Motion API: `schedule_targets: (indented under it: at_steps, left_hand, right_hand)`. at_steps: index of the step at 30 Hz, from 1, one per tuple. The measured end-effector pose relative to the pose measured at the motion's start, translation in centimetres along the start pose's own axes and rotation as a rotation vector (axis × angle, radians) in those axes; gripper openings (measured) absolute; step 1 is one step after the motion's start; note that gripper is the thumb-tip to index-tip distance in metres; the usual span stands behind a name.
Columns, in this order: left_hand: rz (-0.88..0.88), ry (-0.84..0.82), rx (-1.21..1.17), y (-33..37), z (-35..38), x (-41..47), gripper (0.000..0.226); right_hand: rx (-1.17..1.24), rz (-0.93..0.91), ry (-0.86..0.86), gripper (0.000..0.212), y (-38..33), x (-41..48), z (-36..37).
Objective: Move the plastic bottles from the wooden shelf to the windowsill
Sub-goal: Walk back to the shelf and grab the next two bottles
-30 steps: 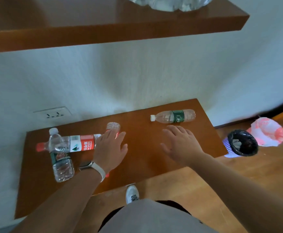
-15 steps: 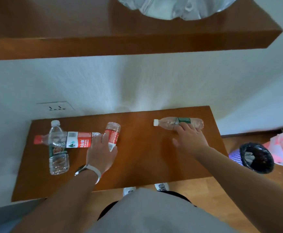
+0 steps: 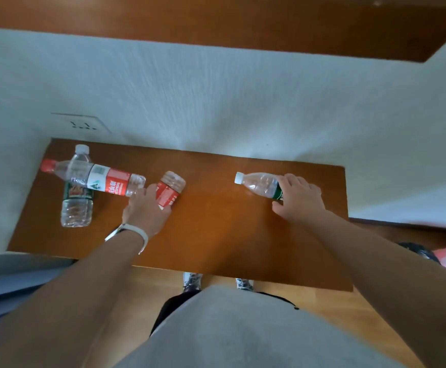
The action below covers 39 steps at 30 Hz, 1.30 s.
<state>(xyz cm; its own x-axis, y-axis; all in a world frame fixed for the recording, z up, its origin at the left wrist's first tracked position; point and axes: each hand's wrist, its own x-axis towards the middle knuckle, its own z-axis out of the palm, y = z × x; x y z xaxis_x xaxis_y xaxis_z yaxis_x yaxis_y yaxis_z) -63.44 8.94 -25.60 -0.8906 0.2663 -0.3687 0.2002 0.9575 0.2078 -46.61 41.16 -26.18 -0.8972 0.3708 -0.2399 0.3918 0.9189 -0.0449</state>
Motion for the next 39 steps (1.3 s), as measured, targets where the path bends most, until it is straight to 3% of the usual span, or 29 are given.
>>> schedule_targets:
  at_steps: [8,15,24,39]
  left_hand:
    - [-0.156,-0.067,-0.166,0.5,1.4,-1.7,0.080]
    - [-0.235,-0.097,-0.302,0.9,1.5,-2.9,0.081]
    - [-0.263,0.069,-0.477,1.9,0.0,-5.7,0.076]
    - [-0.343,0.264,-0.678,-1.4,-3.1,-12.5,0.072]
  right_hand:
    - [0.025,-0.041,-0.117,0.060,1.5,2.1,0.5]
    - [0.044,-0.123,-0.058,0.058,1.6,2.5,0.6]
    - [0.155,-0.269,0.083,0.064,-1.2,3.6,-0.6]
    - [0.473,-0.435,-0.075,0.057,-10.3,2.6,-2.7]
